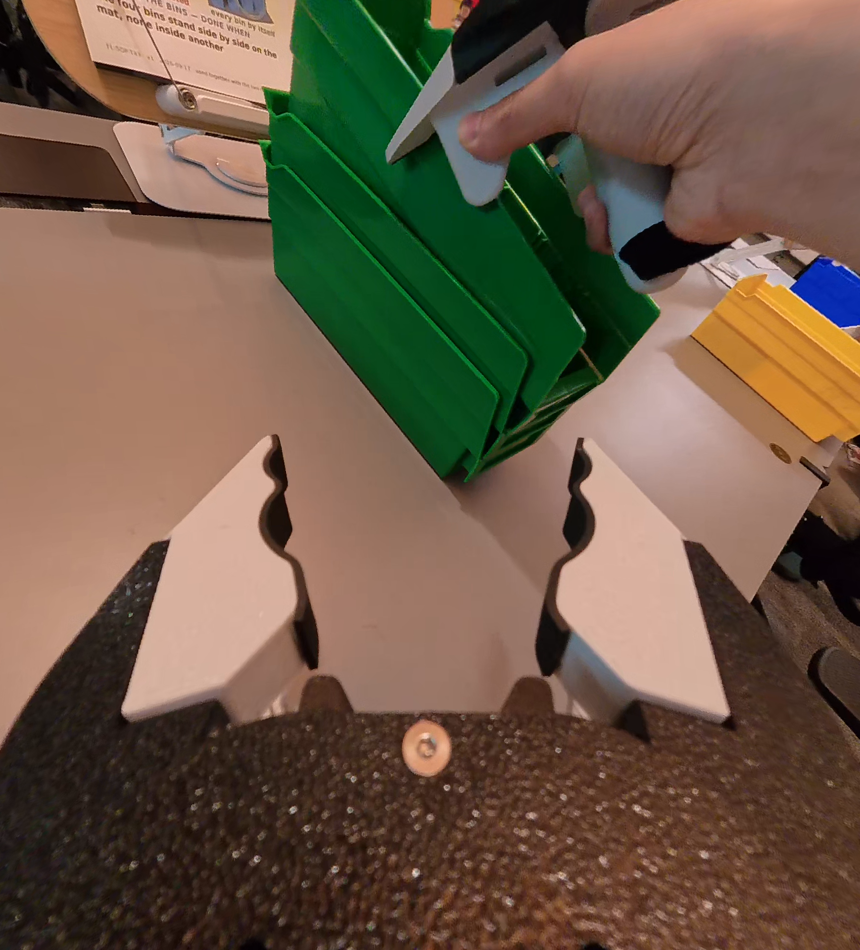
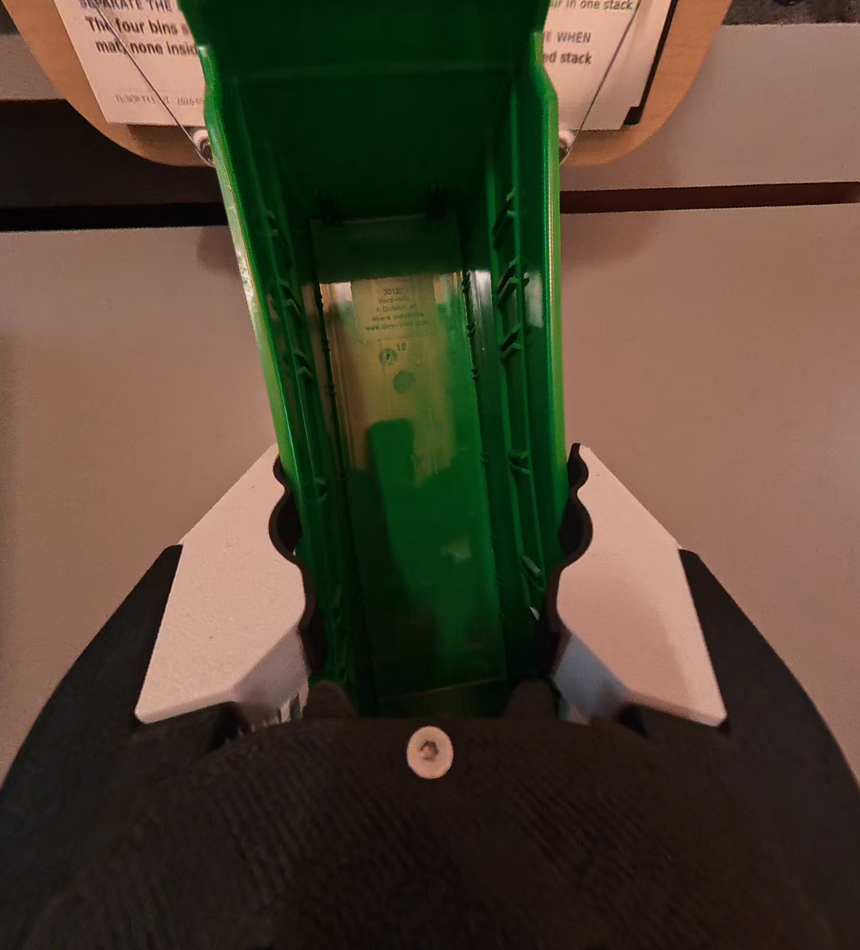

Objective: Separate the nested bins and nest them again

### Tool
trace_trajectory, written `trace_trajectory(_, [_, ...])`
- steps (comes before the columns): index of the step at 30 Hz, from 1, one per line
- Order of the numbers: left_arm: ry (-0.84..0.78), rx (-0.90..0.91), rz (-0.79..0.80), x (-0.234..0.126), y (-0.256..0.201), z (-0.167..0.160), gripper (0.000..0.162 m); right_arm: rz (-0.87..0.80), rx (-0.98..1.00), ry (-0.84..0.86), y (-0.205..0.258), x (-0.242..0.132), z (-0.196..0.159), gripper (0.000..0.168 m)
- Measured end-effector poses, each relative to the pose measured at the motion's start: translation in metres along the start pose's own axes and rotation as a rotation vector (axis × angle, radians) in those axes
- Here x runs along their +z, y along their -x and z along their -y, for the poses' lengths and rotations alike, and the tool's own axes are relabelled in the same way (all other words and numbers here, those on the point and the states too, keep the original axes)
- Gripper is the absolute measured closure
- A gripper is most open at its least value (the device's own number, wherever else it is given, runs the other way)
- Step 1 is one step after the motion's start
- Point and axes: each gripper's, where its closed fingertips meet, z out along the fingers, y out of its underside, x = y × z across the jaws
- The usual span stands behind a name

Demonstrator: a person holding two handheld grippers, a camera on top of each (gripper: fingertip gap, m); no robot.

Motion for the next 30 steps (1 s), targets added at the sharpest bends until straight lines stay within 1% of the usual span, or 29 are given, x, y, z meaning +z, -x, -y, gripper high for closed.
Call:
trace_trajectory(4, [-0.001, -0.007, 0.002, -0.001, 0.003, 0.000, 0.054, 0.012, -0.034, 0.062, 0.004, 0.006, -0.003, 0.061])
trace_trajectory(17, [0.014, -0.031, 0.017, 0.002, 0.014, -0.005, 0.054, 0.027, -0.058, 0.164, 0.005, 0.025, -0.008, 0.049])
trace_trajectory(20, [0.010, -0.026, 0.023, 0.001, 0.015, -0.004, 0.054, 0.025, -0.073, 0.185, 0.005, 0.027, -0.009, 0.043])
trace_trajectory(22, [0.011, -0.027, 0.032, 0.000, 0.018, -0.004, 0.054, 0.009, -0.120, 0.227, 0.007, 0.027, -0.013, 0.038])
trace_trajectory(23, [0.013, -0.028, 0.034, 0.000, 0.019, -0.005, 0.054, 0.004, -0.168, 0.221, 0.008, 0.026, -0.011, 0.034])
trace_trajectory(26, [0.012, -0.028, 0.044, -0.001, 0.022, -0.005, 0.054, 0.059, -0.288, 0.146, 0.019, 0.015, 0.001, 0.038])
trace_trajectory(28, [0.012, -0.027, 0.057, -0.002, 0.025, -0.004, 0.054, 0.115, -0.295, 0.063, 0.024, 0.002, 0.014, 0.043])
trace_trajectory(30, [0.011, -0.023, 0.072, -0.005, 0.028, -0.004, 0.053, 0.205, -0.293, -0.018, 0.028, -0.016, 0.024, 0.043])
